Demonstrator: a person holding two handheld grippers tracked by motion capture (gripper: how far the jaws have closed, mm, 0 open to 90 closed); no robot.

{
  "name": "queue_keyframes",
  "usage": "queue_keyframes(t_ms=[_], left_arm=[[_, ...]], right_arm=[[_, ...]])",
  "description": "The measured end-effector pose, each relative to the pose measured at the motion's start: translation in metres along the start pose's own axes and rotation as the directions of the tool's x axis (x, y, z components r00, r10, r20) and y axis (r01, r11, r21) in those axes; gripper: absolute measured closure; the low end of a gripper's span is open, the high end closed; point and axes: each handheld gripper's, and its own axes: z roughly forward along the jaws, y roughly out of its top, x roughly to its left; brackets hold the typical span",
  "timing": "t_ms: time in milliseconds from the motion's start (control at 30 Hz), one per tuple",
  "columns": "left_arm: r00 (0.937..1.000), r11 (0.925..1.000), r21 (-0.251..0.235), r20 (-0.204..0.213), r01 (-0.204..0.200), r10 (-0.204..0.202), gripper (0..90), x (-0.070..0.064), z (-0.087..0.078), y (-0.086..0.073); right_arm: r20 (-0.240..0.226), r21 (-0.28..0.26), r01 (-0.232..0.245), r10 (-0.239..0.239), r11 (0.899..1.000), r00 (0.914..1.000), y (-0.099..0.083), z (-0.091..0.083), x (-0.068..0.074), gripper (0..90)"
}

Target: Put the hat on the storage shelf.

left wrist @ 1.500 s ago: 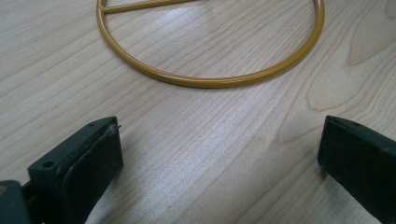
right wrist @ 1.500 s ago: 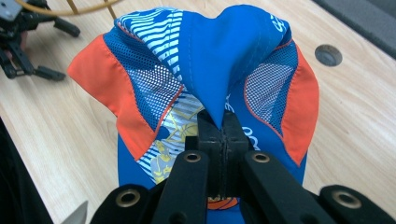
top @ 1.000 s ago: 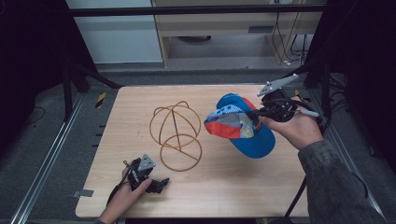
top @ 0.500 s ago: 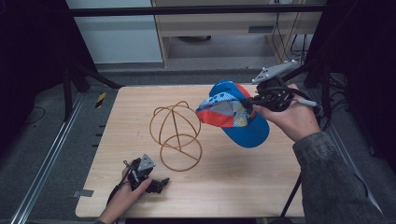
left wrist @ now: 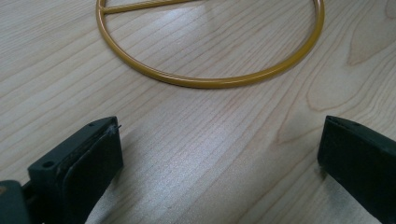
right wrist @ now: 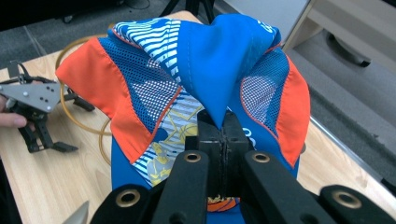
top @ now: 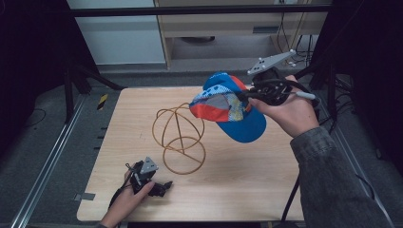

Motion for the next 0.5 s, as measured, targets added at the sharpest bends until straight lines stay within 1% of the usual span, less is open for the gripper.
queue_keyframes(t_ms=[33, 133, 233, 367, 500], left_arm=[[1.0, 1.0, 0.0, 0.0, 0.0, 0.0, 0.0, 0.0, 0.0, 0.0], [1.0, 1.0, 0.0, 0.001, -0.001, 0.001, 0.0, 0.0, 0.0, 0.0], [1.0, 1.0, 0.0, 0.0, -0.002, 0.002, 0.0, 0.0, 0.0, 0.0], [1.0, 1.0, 0.0, 0.0, -0.003, 0.003, 0.0, 0.0, 0.0, 0.0], [1.0, 1.0, 0.0, 0.0, -0.003, 0.003, 0.0, 0.0, 0.0, 0.0]], right_arm=[[0.0, 0.0, 0.0, 0.0, 1.0, 1.0, 0.0, 0.0, 0.0, 90.0], [0.005, -0.013, 0.015, -0.014, 1.0, 0.9999, 0.011, -0.001, 0.002, 90.0], [0.006, -0.014, 0.031, -0.031, 0.999, 0.9995, 0.023, 0.0, 0.004, 90.0], [-0.002, -0.018, 0.061, -0.061, 0.998, 0.9981, 0.041, 0.006, 0.011, 89.9], [-0.014, -0.02, 0.082, -0.082, 0.996, 0.9965, 0.054, 0.014, 0.018, 89.9]])
